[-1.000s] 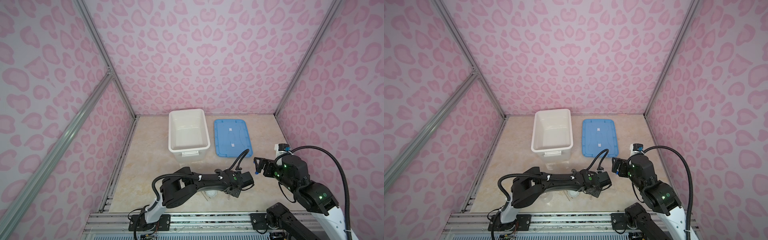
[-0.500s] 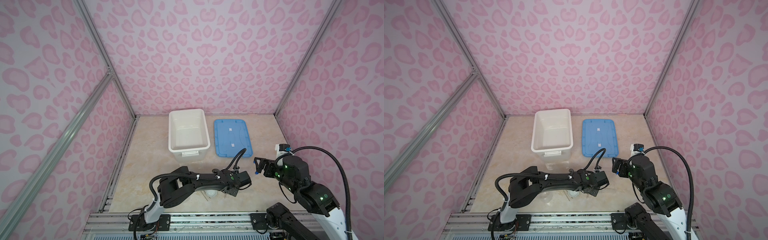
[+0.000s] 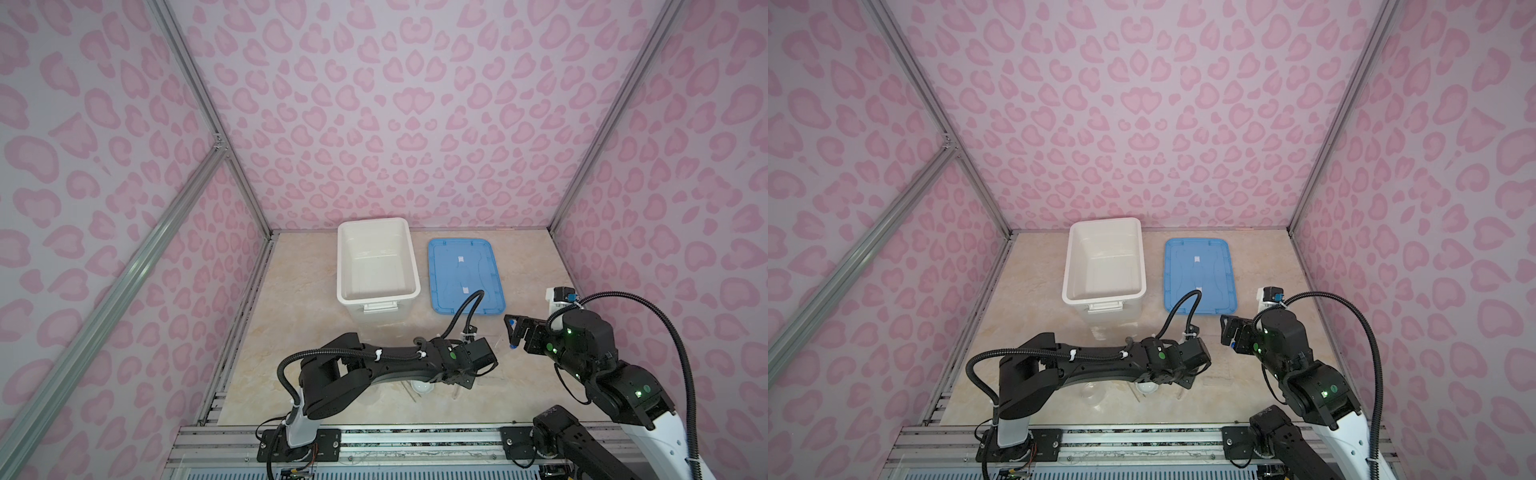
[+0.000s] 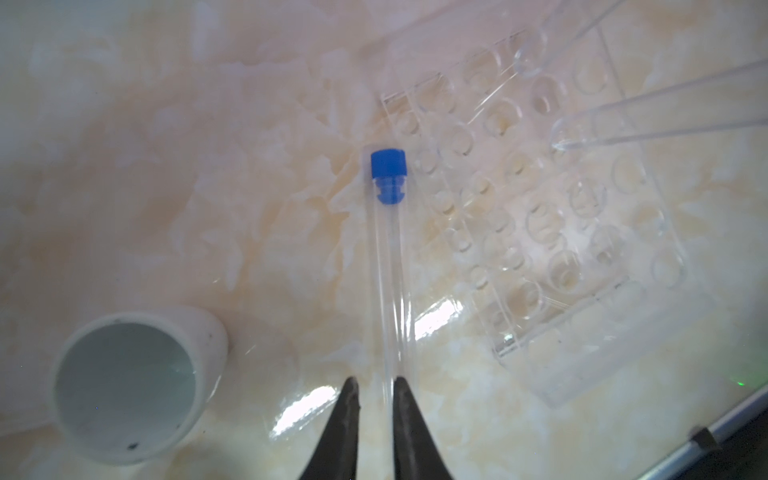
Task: Organize the chemistry lab equipment
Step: 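Lower the left gripper and grasp a third blue-capped test tube, then lift the tube upright with left gripper while right gripper grips its cap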
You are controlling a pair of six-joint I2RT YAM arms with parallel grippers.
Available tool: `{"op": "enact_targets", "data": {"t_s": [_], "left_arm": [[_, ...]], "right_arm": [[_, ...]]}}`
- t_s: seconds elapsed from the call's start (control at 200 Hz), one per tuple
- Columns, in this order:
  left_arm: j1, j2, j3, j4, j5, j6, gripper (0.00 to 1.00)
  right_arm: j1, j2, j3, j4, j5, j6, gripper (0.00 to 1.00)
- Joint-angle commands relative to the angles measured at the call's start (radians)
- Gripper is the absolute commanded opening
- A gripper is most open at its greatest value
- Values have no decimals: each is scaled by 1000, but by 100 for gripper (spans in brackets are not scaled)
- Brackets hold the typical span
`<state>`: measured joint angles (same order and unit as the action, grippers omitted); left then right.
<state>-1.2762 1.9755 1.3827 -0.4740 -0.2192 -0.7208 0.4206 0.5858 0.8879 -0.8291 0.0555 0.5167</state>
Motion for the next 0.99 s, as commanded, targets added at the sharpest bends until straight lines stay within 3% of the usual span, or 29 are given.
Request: {"op": "enact_targets", "data": {"t_s": [0.0,0.2,0.99], "left_arm": [[-2,4,13,-10,-30,7,21],[-3,17,26,-22,-13,16,29],[-23,144,137,-213,47,-5,29]], "right_arm": [[-3,3,-7,23,-9,4,98],[-8,-6,-7,16,-8,6,98],[-14,-16,-11,28,-23,4,98]]}}
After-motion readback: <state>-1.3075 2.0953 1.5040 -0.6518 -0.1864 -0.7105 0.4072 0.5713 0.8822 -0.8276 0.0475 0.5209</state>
